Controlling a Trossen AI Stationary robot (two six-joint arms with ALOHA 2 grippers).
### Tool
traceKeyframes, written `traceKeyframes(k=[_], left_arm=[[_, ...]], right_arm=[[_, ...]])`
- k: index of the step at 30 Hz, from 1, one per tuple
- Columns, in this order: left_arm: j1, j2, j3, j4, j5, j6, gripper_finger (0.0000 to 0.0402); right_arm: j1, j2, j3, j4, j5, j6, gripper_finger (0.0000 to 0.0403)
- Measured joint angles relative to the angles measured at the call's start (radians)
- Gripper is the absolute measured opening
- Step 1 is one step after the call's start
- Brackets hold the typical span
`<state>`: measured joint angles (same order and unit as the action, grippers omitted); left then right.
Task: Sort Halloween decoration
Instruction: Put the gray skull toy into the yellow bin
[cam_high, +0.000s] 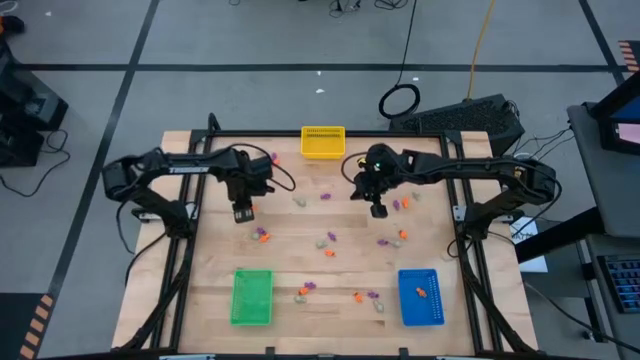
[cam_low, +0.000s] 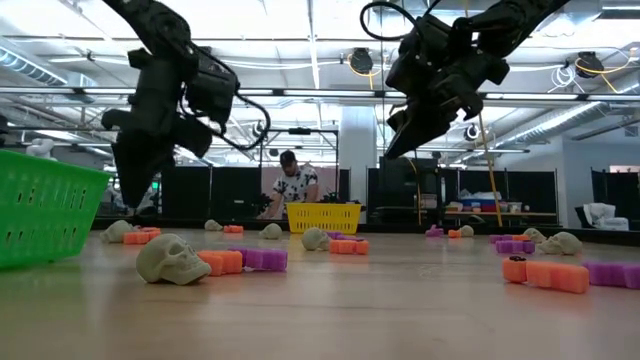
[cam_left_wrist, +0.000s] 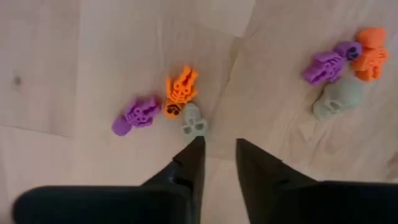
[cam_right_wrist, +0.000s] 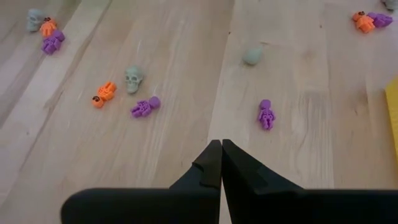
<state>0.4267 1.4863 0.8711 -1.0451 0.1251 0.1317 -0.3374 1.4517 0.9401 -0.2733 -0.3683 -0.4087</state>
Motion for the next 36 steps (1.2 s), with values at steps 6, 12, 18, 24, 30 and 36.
traceKeyframes(k=[6, 12, 18, 24, 30, 36], left_arm=[[-0.006, 0.07, 0.0, 0.009, -0.029, -0.08, 0.0156], [-0.006, 0.114, 0.0, 0.028, -0.072, -0.125, 0.0167], [-0.006, 0.134, -0.013, 0.064, -0.072, -0.118, 0.0152], [-0.006, 0.134, -0.054, 0.079, -0.066, -0.124, 0.0131], [-0.005, 0.129, -0.078, 0.104, -0.066, -0.125, 0.0108], [-0.005, 0.129, -0.079, 0.114, -0.066, -0.119, 0.0068]], right_arm=[[0.006, 0.0, 0.0, -0.001, 0.0, -0.003, 0.0], [0.006, 0.0, 0.0, -0.001, 0.001, -0.003, 0.0], [0.006, 0.0, 0.0, -0.001, 0.001, -0.003, 0.0], [0.006, 0.0, 0.0, -0.001, 0.002, -0.004, 0.0], [0.006, 0.0, 0.0, 0.0, 0.004, -0.004, 0.0], [0.006, 0.0, 0.0, 0.008, 0.005, -0.004, 0.0]])
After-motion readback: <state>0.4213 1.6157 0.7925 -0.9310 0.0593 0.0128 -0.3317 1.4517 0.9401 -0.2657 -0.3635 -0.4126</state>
